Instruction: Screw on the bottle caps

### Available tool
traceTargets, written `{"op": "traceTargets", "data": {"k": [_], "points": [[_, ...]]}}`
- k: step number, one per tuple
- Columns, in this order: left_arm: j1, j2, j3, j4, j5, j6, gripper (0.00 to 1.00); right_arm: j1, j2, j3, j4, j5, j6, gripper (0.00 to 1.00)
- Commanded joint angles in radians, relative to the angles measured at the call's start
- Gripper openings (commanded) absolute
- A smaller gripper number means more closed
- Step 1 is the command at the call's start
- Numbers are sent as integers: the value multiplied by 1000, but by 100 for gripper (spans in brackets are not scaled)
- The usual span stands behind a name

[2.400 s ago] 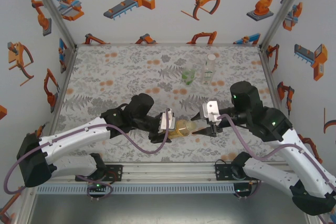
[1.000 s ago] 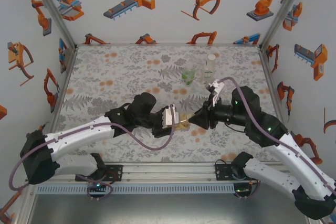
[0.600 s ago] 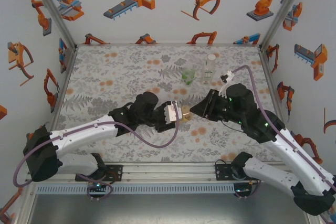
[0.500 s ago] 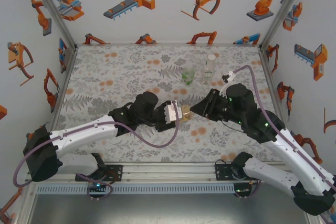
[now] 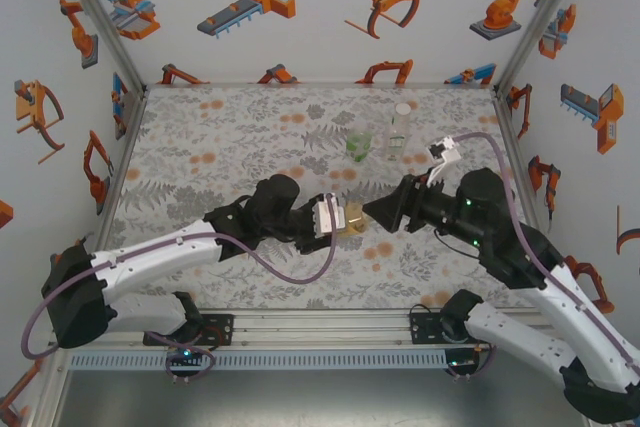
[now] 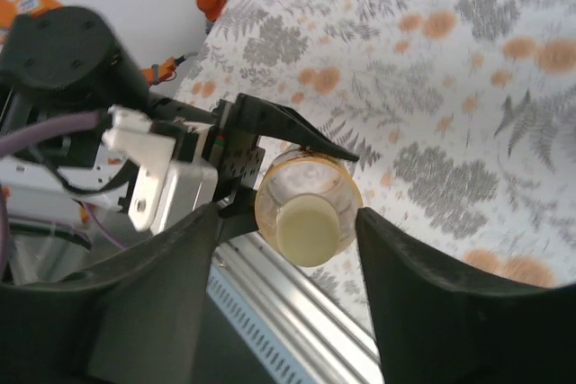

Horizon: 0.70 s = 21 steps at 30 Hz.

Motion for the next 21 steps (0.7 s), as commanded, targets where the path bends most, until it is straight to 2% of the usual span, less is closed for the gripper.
{"op": "traceTargets", "data": {"k": [1, 6, 10, 13, 17, 21], "points": [[-4, -44, 21, -57, 90, 22, 0, -4, -51, -6, 60, -74, -260, 63], [-4, -71, 19, -119, 157, 25, 0, -4, -47, 20, 21, -268, -558, 63], [-4, -91, 19, -168, 216, 32, 0, -4, 19, 109, -140, -486, -866, 63], [-4, -100, 22, -203, 240, 34, 0, -4, 61, 155, -244, -577, -1059, 63], [-5, -109, 24, -219, 260, 27, 0, -4, 112, 178, -283, -665, -1176, 63], [-4, -113, 25, -224, 262, 23, 0, -4, 137, 170, -275, -712, -1214, 59]]}}
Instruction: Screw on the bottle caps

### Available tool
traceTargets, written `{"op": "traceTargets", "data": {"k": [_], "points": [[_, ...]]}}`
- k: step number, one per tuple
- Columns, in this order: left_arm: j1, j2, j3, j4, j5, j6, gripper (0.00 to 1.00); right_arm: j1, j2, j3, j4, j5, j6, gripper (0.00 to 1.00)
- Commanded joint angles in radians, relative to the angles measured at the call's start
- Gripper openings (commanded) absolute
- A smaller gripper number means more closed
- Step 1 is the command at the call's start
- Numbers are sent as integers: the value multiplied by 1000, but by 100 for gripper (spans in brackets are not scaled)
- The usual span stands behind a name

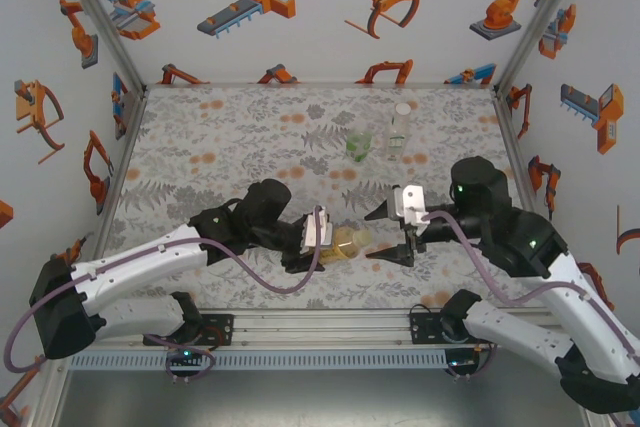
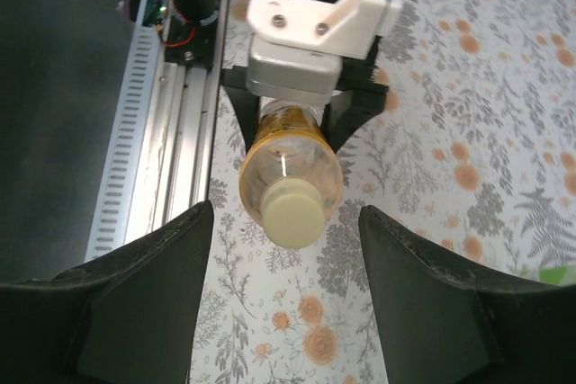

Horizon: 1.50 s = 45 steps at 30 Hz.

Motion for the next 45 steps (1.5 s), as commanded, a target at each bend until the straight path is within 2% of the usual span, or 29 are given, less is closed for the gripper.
{"op": "traceTargets", "data": {"k": [1, 6, 28, 32, 33, 35, 36, 40, 42, 45], "points": [[-4, -24, 27, -22, 40, 10, 0, -4, 14, 11, -24, -93, -118, 58], [-4, -26, 22, -17, 24, 11, 0, -4, 4, -34, 13, -64, -117, 51], [-4, -30, 15, 1, 14, 11, 0, -4, -3, -82, 66, -18, -92, 38], [-4, -30, 14, 6, 13, 10, 0, -4, -6, -81, 67, -22, -88, 27], [-5, -31, 13, 7, 12, 10, 0, -4, -8, -82, 66, -21, -86, 22], [-4, -31, 12, 13, -1, 8, 0, -4, -6, -82, 66, -22, -70, 5], [-5, -33, 10, 21, -15, 4, 0, -4, -5, -80, 71, -16, -50, 0], [-6, -52, -15, 79, -105, 0, 0, -4, -2, -90, 137, 57, 159, 0], [-5, -62, -26, 110, -155, 2, 0, -4, -13, -120, 232, 148, 362, 0], [-4, -68, -34, 148, -226, 6, 0, -4, -29, -156, 336, 362, 707, 0]]}}
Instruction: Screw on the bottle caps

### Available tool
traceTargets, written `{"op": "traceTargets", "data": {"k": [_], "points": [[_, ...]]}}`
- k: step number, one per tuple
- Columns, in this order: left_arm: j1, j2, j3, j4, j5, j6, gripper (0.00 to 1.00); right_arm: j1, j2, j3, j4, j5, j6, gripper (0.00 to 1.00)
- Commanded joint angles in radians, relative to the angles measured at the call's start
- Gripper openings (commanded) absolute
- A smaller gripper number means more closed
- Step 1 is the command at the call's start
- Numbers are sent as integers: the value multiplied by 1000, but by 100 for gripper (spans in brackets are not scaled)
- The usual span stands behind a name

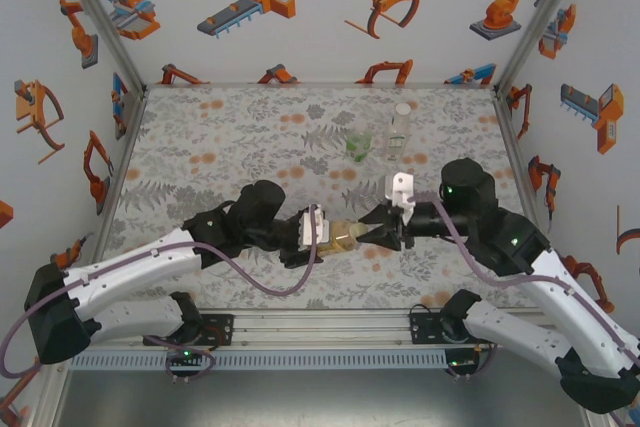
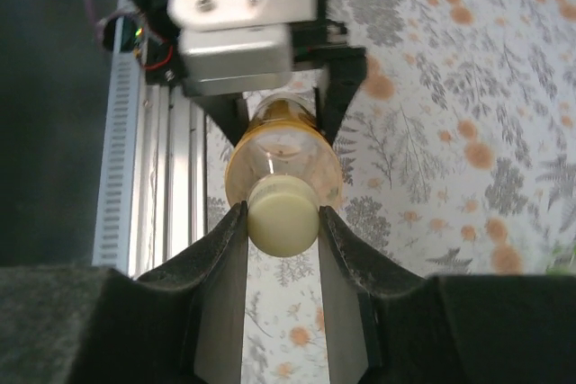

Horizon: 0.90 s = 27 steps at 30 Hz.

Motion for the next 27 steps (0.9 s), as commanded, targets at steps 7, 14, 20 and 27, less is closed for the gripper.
{"op": "traceTargets", "data": {"k": [7, 14, 20, 27], "points": [[-4, -1, -15, 179, -204, 7, 0, -4, 21, 9, 2, 521, 955, 0], [-3, 49, 24, 165, -220, 10, 0, -4, 50, 15, -42, 598, 1268, 0], [-3, 54, 33, 144, -209, 4, 0, -4, 96, 63, -82, 573, 1241, 0], [-3, 45, 38, 116, -174, 10, 0, -4, 88, 53, -4, 518, 1102, 21]]}}
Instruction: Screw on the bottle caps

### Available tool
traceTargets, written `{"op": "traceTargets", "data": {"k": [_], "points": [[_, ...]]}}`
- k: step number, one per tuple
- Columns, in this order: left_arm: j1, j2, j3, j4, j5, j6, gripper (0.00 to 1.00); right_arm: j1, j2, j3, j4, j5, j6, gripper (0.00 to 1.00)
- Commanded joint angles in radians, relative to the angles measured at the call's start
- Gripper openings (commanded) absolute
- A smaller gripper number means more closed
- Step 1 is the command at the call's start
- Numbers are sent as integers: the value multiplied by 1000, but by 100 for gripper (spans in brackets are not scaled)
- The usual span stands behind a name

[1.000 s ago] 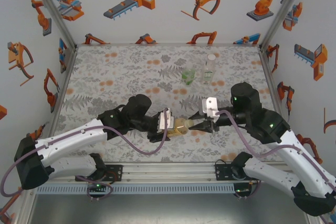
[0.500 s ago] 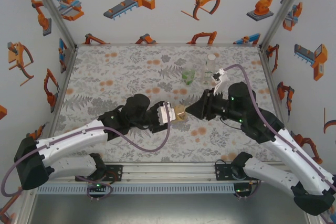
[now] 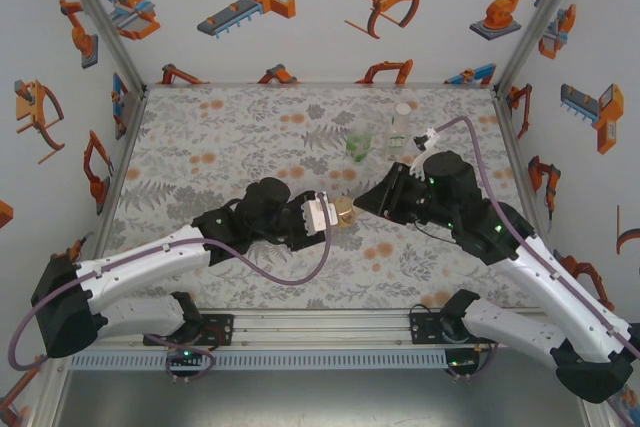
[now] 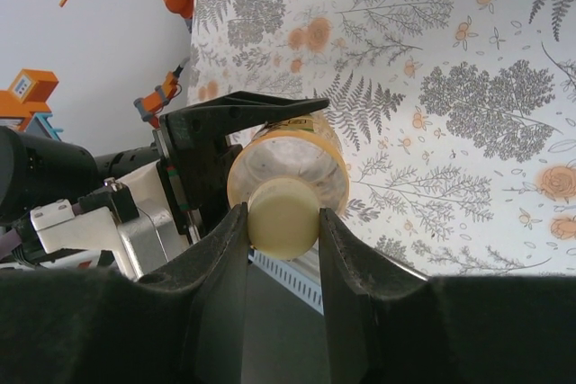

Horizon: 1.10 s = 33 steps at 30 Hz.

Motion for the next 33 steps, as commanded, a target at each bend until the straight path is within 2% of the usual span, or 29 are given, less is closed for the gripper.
{"op": "traceTargets", "data": {"k": [1, 7, 9, 17, 19, 22, 24, 26, 33], "points": [[-9, -17, 46, 1, 88, 19, 0, -6, -8, 27, 65, -13, -110, 28], [-10, -42, 52, -61, 152, 19, 0, -6, -69, 39, 93, -69, -413, 60], [-9, -50, 53, -83, 169, 21, 0, -6, -90, 41, 91, -87, -511, 65], [-9, -71, 79, -218, 289, 37, 0, -6, -126, 26, 80, -384, -1058, 66], [-11, -77, 87, -256, 306, 38, 0, -6, -125, 28, 69, -516, -1193, 65], [-10, -91, 84, -282, 328, 37, 0, -6, -127, 15, 56, -709, -1332, 65], [-11, -96, 82, -285, 338, 33, 0, -6, -130, -6, 66, -787, -1388, 64], [-10, -101, 81, -285, 339, 27, 0, -6, -136, -36, 86, -819, -1434, 62], [-11, -99, 82, -277, 329, 20, 0, -6, -136, -104, 155, -766, -1441, 55]]}}
